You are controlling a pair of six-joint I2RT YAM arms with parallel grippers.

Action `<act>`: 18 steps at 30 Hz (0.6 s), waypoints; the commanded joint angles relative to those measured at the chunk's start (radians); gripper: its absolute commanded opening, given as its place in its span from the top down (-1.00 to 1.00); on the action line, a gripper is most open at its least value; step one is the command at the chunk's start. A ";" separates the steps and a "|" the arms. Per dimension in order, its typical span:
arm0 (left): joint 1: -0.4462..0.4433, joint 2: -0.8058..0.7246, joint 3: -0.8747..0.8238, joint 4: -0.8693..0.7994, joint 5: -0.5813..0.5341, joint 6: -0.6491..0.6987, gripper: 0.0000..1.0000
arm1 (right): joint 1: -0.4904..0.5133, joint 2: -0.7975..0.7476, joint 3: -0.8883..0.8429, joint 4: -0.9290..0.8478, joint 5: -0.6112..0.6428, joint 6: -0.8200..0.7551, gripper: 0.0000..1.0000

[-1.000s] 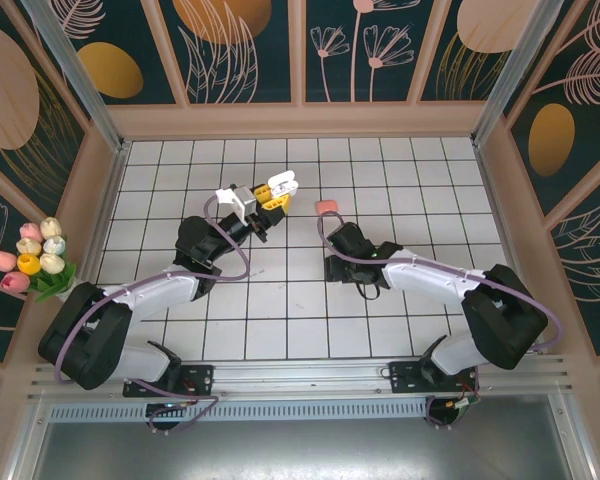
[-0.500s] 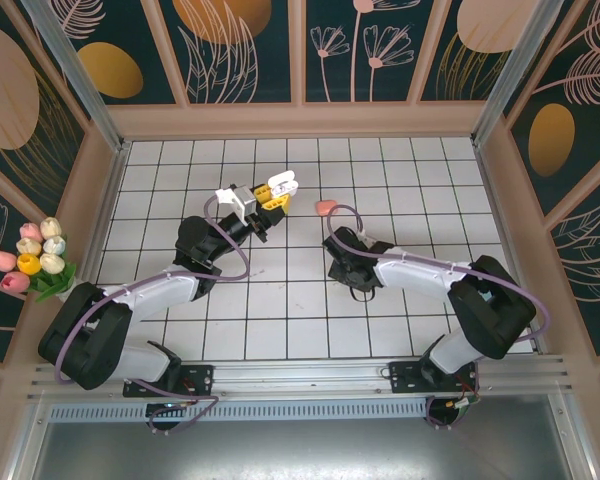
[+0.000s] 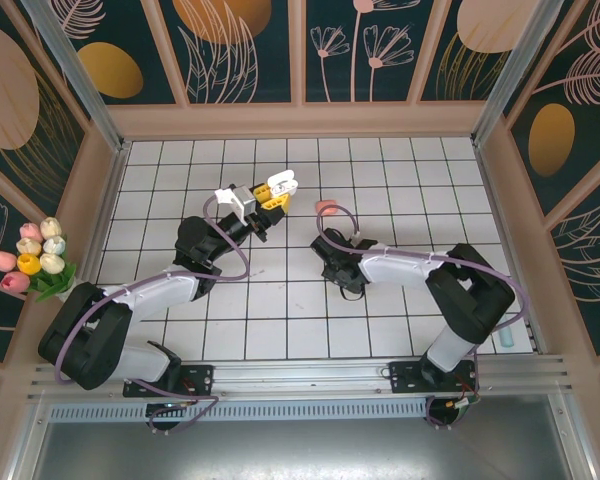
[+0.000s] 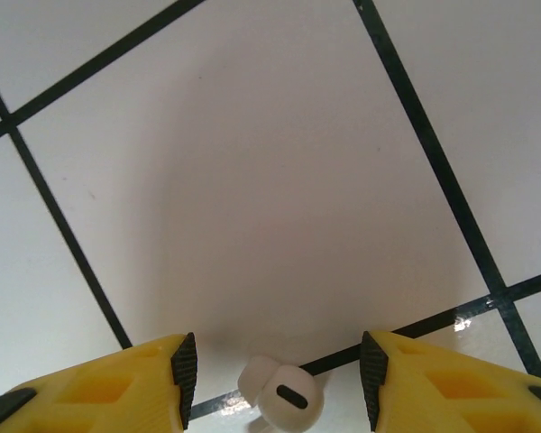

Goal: Insert the wireless bluetooth earbuds into the charging case

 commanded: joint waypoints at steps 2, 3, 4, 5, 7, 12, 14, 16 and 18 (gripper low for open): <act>-0.007 0.000 0.008 0.059 -0.008 -0.008 1.00 | 0.004 0.038 0.032 -0.037 0.029 0.017 -0.06; -0.006 0.002 0.008 0.059 -0.008 -0.009 1.00 | 0.005 0.044 0.034 -0.035 0.023 0.011 -0.04; -0.007 0.001 0.008 0.060 -0.008 -0.008 1.00 | 0.005 0.050 0.034 -0.031 0.017 0.005 -0.02; -0.006 0.001 0.006 0.061 -0.008 -0.008 1.00 | 0.007 0.053 0.034 -0.028 0.013 0.000 0.02; -0.007 0.001 0.006 0.061 -0.009 -0.006 1.00 | 0.013 0.056 0.030 -0.017 0.001 -0.015 0.09; -0.006 0.002 0.007 0.060 -0.012 -0.004 1.00 | 0.031 0.063 0.020 0.005 -0.038 -0.074 0.25; -0.007 0.002 0.007 0.059 -0.012 -0.004 1.00 | 0.035 0.073 0.019 0.007 -0.054 -0.102 0.29; -0.007 0.001 0.005 0.061 -0.012 -0.004 1.00 | 0.037 0.080 0.019 0.008 -0.063 -0.130 0.32; -0.007 0.000 0.003 0.059 -0.012 -0.004 1.00 | 0.037 0.086 0.019 0.008 -0.062 -0.168 0.34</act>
